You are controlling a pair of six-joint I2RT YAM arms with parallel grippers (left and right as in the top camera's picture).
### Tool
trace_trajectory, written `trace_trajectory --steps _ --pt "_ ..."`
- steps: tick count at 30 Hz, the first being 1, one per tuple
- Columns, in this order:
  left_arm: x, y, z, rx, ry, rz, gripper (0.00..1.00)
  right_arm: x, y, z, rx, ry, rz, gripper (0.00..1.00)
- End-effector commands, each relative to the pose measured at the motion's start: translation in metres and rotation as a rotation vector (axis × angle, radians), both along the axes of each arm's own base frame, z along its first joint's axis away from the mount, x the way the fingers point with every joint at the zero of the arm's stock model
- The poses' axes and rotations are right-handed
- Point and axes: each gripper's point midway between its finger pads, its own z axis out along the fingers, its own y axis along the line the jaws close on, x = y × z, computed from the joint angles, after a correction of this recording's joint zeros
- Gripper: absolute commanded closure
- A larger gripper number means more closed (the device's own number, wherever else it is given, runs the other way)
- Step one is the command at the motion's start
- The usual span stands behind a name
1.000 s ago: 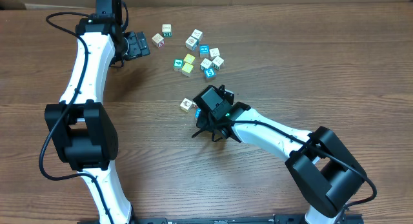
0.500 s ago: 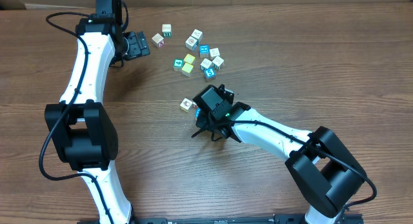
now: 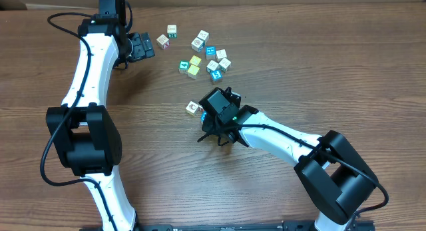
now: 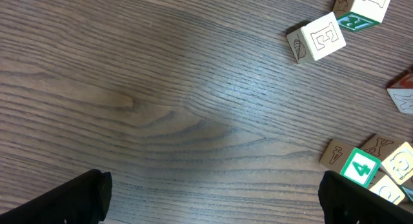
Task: Form a circle
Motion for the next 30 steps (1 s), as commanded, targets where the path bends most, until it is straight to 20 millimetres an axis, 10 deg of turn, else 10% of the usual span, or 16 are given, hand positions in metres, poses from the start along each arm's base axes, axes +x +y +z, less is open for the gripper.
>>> trace_trajectory --steps 1,13,20,25,30 --pt "0.005 0.0 0.005 -0.01 -0.018 0.007 0.0 -0.002 0.005 0.007 0.022 -0.011 0.007 0.96" --pt "0.005 0.0 0.005 -0.01 -0.018 0.007 0.0 -0.002 0.0 0.01 -0.002 0.008 0.006 0.92" --pt "0.005 0.0 0.005 -0.01 -0.018 0.007 0.0 0.017 -0.005 0.054 -0.06 -0.005 0.088 0.91" --pt "0.005 0.0 0.005 -0.01 -0.018 0.007 0.0 0.031 0.006 0.091 -0.032 -0.042 0.083 0.69" --pt "0.005 0.0 0.005 -0.01 -0.018 0.007 0.0 0.031 0.007 0.086 -0.051 -0.043 0.077 0.54"
